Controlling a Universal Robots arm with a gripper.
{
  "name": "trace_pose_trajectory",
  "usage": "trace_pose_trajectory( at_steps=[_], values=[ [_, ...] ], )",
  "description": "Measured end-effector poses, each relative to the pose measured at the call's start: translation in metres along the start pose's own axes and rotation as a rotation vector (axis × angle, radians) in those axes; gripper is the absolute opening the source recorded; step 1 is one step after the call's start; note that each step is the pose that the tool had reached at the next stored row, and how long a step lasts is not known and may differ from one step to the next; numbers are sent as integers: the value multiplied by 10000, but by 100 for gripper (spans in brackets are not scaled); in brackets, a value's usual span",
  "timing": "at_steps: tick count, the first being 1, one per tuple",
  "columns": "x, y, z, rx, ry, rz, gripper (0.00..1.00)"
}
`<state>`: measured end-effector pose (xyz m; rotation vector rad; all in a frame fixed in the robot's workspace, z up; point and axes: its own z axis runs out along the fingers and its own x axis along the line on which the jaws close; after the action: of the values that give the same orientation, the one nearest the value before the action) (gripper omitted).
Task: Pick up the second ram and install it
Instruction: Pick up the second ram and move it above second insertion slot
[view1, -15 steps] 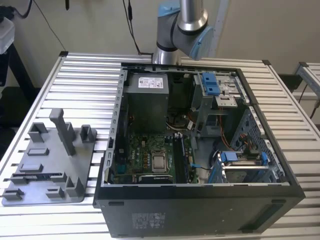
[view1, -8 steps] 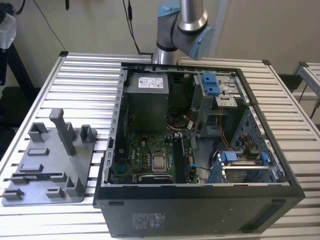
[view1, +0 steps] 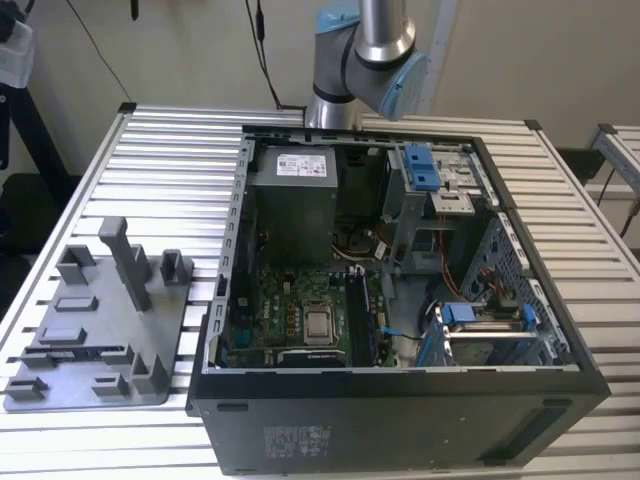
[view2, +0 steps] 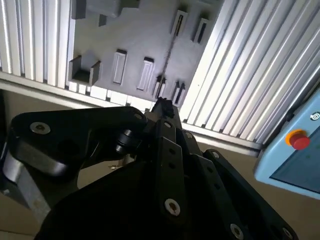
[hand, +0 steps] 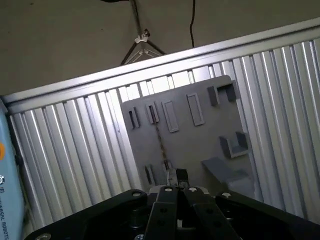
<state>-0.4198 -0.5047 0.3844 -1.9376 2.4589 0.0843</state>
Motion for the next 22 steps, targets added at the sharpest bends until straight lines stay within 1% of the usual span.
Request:
trace_pose_trajectory(
  at_steps=[9, 13, 16, 22],
  values=[
    [0, 0, 6, -56, 56, -1630, 11],
    [0, 0, 10, -81, 78, -2235, 11],
    [0, 0, 12, -89, 84, -2426, 11],
    [0, -1, 13, -87, 85, -2452, 11]
  ],
)
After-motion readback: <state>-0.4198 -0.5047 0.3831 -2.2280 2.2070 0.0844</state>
